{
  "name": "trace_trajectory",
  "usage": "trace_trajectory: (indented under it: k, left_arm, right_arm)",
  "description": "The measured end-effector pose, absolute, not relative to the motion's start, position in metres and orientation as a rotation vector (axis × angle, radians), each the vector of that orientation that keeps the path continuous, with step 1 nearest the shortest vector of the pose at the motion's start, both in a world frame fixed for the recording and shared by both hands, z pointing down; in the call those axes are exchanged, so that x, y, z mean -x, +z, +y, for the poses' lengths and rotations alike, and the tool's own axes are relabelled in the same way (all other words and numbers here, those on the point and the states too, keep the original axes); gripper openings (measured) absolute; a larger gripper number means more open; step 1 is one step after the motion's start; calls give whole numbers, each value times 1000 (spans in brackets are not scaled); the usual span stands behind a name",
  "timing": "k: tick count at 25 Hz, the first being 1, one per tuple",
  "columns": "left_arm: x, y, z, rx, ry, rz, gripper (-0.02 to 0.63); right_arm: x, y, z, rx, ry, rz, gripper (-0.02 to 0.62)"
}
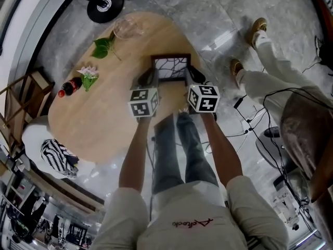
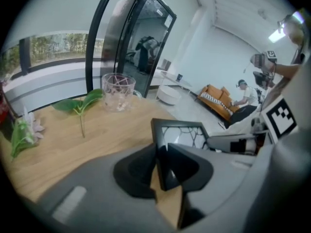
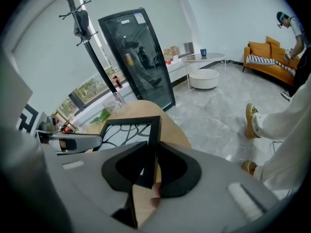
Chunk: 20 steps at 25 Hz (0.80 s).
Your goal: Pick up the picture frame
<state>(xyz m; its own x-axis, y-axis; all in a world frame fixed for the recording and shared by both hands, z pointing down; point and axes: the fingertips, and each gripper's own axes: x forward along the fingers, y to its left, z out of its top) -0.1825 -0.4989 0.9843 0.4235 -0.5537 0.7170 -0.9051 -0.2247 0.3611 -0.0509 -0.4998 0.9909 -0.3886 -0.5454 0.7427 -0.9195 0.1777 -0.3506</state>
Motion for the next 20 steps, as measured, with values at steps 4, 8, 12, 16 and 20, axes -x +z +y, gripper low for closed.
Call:
trace_trajectory:
  k: [4, 8, 12, 16, 20]
  left_arm:
    - [181, 944, -501, -1934, 544, -1269, 77]
    - [175, 897, -504, -1989, 511, -1298, 77]
    - [167, 847, -505, -2031, 472, -1337, 77]
    - [160, 791, -494, -2067, 437, -1375, 77]
    - [149, 742, -484, -2106, 395, -1416, 75]
  right_arm:
    - [49, 948, -504, -1402, 1045, -2048, 75]
    - [43, 898, -506, -1439, 978, -2096, 77]
    - [35, 848, -508, -1472, 918, -2146, 77]
    - [28, 792, -498, -1494, 859, -2186, 75]
    - [17, 741, -489, -1514, 784, -2240, 77]
